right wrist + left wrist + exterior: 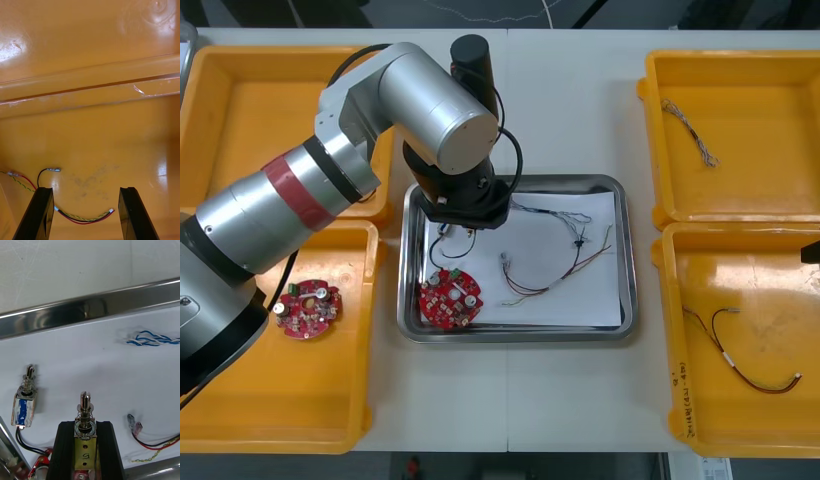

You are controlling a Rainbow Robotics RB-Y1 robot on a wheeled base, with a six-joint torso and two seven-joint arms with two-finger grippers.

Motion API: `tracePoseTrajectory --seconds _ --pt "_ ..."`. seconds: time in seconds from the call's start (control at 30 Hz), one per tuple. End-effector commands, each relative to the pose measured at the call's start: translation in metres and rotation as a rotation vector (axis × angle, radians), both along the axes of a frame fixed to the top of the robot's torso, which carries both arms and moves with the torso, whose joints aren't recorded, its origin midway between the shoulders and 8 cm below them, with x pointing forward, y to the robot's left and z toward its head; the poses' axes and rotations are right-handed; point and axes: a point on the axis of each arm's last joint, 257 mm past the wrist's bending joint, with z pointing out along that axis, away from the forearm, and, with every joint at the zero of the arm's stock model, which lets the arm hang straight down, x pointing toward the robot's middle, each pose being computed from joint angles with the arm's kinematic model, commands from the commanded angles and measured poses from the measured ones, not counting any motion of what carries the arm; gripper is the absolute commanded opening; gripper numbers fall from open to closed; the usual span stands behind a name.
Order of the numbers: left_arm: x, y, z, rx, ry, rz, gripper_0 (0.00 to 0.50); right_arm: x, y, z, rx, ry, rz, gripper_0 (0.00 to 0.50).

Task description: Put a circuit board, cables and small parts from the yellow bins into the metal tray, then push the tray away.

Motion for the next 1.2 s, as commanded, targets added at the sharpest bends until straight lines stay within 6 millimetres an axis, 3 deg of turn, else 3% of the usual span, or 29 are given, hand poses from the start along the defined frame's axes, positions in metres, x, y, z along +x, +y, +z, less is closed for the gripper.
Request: tracePoseTrajectory --seconds 0.03,0.43,0.47,0.5,0.57,0.6,0.97,1.2 --pt "0.006 -0.016 0.009 -0.025 -0.021 0.021 0.0 0.007 -0.002 0.025 -0.051 -0.043 0.015 0.5" --pt "0.014 -0.012 -0.003 -0.016 -0.04 0.041 0.007 0.007 0.001 0.026 -0.07 -0.037 0.039 0.5" --pt "0.015 -0.013 -0.004 -0.019 -0.04 0.042 0.079 0.007 0.0 0.026 -0.071 -0.035 0.04 0.5" --pt "0.015 -0.013 -0.004 -0.02 -0.041 0.042 0.257 0.007 0.001 0.026 -0.073 -0.035 0.043 0.5" --pt "0.014 -0.014 -0.003 -0.023 -0.041 0.042 0.481 0.007 0.001 0.026 -0.071 -0.036 0.043 0.5" --pt "0.014 -0.014 -0.003 -0.023 -0.039 0.043 0.5 0.007 0.002 0.026 -0.069 -0.036 0.042 0.5" --pt "0.013 -0.015 -0.002 -0.036 -0.034 0.058 0.5 0.007 0.003 0.025 -0.071 -0.033 0.047 0.5" --pt "0.014 -0.02 0.01 -0.073 -0.038 0.068 0.5 0.007 0.003 0.025 -0.07 -0.033 0.048 0.5"
